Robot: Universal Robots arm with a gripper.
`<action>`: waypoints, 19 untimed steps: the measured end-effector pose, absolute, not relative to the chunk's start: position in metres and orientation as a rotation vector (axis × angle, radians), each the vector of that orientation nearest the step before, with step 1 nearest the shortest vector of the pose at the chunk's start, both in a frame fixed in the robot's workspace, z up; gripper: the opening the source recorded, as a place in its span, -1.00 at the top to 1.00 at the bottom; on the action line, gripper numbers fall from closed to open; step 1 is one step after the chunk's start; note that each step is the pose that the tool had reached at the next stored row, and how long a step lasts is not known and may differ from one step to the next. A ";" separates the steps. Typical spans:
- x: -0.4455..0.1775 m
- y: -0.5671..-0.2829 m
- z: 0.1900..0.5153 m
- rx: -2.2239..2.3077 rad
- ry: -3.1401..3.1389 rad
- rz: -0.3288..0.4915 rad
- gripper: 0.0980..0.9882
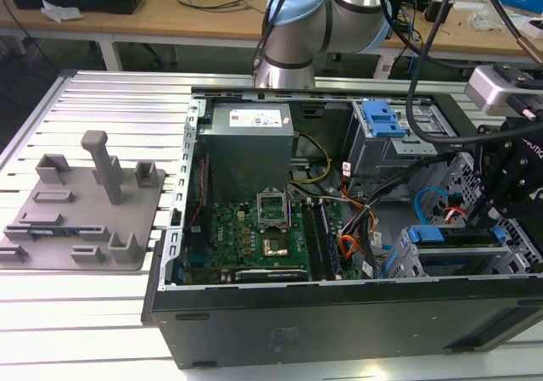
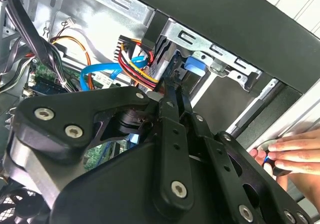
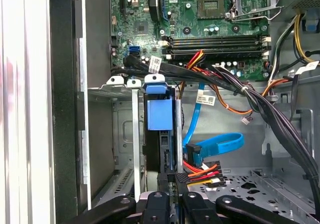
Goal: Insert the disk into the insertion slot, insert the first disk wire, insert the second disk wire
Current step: 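Insert the first disk wire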
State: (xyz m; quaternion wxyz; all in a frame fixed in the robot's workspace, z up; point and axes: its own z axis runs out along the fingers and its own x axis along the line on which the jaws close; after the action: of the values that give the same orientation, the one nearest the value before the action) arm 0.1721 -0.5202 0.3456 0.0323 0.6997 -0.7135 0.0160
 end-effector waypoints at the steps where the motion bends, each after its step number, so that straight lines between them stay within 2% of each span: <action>1: 0.172 -0.520 0.345 2.154 -2.197 0.049 0.85; 19: 0.172 -0.520 0.341 2.154 -2.197 0.049 0.85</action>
State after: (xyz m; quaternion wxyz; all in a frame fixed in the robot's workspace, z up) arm 0.1725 -0.5202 0.3409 0.0323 0.6997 -0.7135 0.0160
